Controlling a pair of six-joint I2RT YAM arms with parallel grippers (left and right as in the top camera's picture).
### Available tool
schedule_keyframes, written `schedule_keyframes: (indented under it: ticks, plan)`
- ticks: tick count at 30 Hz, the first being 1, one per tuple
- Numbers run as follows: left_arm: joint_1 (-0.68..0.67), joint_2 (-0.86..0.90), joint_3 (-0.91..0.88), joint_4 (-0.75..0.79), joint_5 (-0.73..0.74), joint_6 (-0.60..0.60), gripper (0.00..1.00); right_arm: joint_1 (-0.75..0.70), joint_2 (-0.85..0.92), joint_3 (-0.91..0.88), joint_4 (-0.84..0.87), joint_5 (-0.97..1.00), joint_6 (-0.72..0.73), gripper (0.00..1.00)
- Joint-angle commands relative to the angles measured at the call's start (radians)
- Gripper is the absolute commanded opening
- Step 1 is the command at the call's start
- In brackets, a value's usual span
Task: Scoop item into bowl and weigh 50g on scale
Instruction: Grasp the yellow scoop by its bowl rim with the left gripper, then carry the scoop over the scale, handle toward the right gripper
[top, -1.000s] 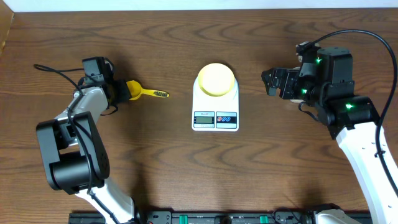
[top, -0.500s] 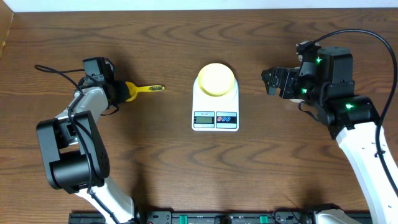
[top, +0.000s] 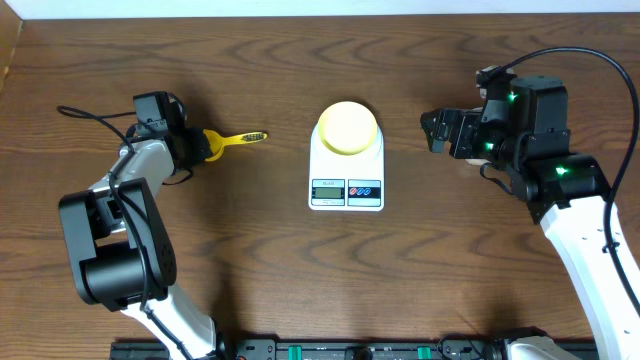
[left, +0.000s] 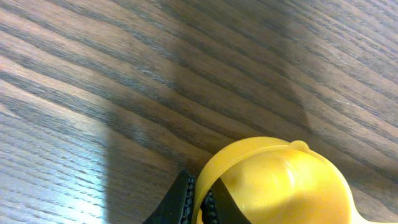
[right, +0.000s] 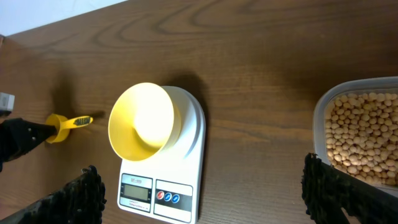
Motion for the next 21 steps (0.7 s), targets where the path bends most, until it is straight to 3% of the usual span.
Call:
schedule_keyframes:
  ticks: [1, 12, 21]
  plan:
    - [0.001, -0.052, 0.017, -0.003, 0.035, -0.005, 0.07, -0.001, -0.01, 0.021, 0.0, 0.001, 0.013, 0.99]
    - [-0.027, -0.31, 0.025, -0.038, 0.363, -0.006, 0.07, -0.002, -0.01, 0.022, 0.021, -0.085, 0.008, 0.99]
    - [-0.208, -0.346, 0.025, -0.065, 0.529, -0.077, 0.07, 0.0, -0.01, 0.021, 0.2, -0.216, 0.253, 0.99]
